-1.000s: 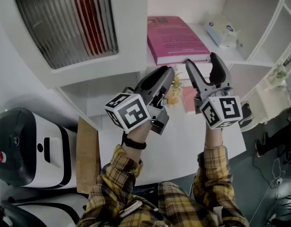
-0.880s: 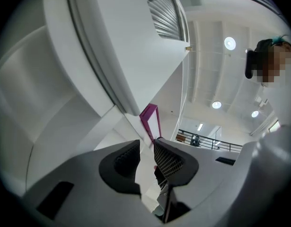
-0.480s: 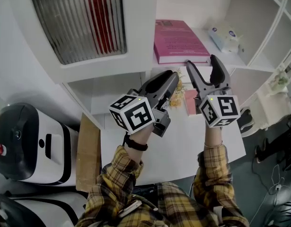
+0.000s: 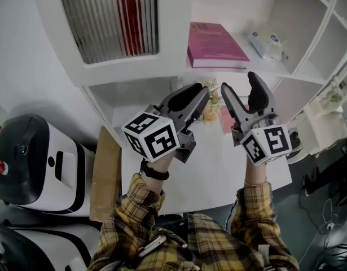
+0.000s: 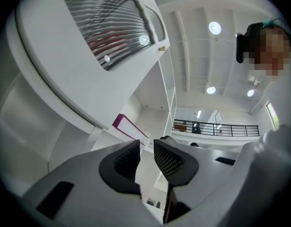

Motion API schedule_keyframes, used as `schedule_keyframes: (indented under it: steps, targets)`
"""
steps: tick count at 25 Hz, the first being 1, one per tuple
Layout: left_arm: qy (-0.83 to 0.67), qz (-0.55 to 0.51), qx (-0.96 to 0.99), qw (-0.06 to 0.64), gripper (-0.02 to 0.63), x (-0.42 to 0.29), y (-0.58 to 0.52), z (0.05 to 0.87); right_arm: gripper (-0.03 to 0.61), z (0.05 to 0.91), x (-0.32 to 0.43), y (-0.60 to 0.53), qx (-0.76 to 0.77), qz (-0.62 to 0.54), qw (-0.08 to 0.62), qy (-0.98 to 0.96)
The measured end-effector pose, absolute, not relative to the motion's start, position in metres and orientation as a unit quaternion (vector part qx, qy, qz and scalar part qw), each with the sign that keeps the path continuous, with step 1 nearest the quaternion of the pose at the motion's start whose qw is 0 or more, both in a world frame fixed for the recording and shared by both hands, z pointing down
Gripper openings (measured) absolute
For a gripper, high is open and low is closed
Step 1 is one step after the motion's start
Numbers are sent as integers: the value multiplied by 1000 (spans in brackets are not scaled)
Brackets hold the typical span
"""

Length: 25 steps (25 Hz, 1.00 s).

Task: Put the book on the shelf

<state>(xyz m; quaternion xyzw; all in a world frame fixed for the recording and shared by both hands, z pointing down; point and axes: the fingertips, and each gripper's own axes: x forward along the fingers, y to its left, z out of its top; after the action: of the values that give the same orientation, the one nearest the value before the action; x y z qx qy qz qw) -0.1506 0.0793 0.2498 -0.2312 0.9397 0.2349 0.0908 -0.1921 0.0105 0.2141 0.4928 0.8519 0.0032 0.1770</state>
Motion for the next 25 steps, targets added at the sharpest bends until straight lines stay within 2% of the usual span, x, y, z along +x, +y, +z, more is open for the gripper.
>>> schedule_keyframes:
  steps: [6, 7, 9, 10, 16, 25]
  targets:
    - [953, 170, -225, 110, 103, -103, 69, 236, 337, 215, -131, 13, 540, 0, 179, 823]
    - [954, 163, -223, 114, 103, -94, 68, 235, 317, 216, -122, 12, 545, -1, 182, 819]
    - [958, 144, -220, 117, 103, -76, 64, 236, 225, 218, -104, 11, 553, -3, 188, 812]
    - [960, 132, -219, 115, 103, -67, 62, 238, 202, 219, -95, 11, 558, -5, 189, 808]
    - [970, 89, -206, 91, 72, -22, 53, 265, 139, 244, -42, 9, 593, -23, 178, 785]
    - [979, 76, -184, 42, 29, 9, 46, 330, 44, 313, -12, 13, 645, -41, 99, 757]
